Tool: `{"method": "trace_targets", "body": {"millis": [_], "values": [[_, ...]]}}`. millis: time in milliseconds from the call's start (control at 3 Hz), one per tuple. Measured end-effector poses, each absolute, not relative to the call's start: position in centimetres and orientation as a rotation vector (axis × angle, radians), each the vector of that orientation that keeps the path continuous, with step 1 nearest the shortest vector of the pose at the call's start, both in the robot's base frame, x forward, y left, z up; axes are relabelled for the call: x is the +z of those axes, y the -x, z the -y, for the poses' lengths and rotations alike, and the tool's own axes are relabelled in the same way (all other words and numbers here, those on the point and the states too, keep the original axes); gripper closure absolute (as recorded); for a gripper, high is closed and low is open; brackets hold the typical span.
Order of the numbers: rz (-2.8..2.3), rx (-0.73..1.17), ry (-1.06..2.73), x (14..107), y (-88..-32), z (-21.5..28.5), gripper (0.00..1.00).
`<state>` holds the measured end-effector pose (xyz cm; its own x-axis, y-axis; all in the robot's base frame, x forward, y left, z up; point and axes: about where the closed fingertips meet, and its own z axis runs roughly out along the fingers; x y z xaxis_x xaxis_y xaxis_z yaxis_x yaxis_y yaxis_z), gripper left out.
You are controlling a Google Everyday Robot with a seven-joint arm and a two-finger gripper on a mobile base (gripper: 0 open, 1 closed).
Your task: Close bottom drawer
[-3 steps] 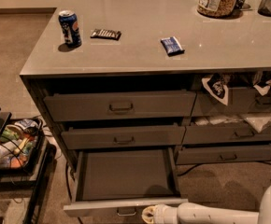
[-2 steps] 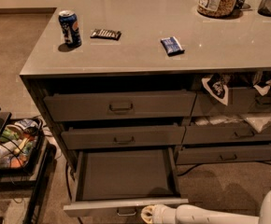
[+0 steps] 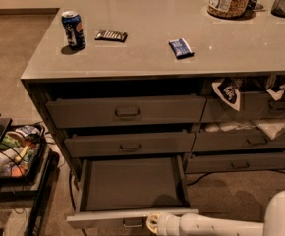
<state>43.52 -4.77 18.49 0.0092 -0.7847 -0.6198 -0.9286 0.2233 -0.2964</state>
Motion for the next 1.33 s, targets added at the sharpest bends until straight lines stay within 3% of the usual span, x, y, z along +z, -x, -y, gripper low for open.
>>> {"method": "trace_targets", "body": {"millis": [1333], "values": [[-1.864,0.234,1.519,17.4,-47.7,4.5,1.00]]}}
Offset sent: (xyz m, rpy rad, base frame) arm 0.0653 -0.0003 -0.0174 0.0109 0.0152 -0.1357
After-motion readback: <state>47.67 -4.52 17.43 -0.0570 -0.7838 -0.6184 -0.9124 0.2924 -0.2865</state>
